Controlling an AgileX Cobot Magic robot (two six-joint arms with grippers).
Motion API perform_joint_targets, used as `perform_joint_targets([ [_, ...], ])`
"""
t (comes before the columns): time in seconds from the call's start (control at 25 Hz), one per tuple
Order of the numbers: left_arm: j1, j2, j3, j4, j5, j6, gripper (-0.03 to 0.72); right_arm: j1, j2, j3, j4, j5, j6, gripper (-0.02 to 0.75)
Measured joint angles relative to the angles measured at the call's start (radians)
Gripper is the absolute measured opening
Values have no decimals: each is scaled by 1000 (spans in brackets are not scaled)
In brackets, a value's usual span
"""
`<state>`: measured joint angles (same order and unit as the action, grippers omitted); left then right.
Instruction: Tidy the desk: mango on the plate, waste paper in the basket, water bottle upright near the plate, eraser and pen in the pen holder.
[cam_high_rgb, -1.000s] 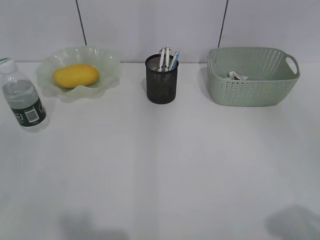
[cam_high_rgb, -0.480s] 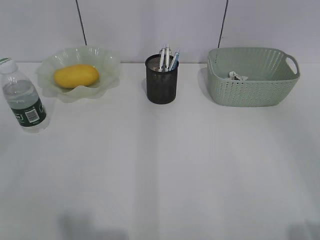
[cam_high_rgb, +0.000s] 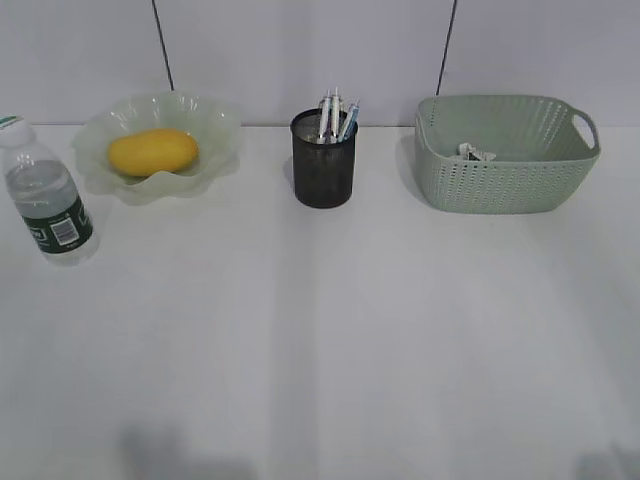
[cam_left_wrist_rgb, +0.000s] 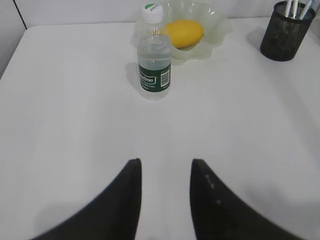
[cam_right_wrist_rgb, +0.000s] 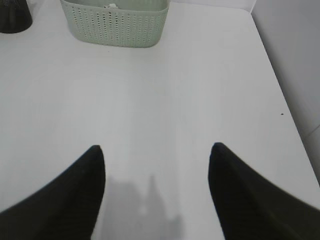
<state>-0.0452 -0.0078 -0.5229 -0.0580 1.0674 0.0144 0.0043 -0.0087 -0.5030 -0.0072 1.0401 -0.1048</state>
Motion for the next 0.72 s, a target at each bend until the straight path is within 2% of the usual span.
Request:
perform_joint_targets([
  [0.72, 0, 0, 0, 0, 0, 0, 256, 0, 0, 0, 0, 0, 0, 512],
])
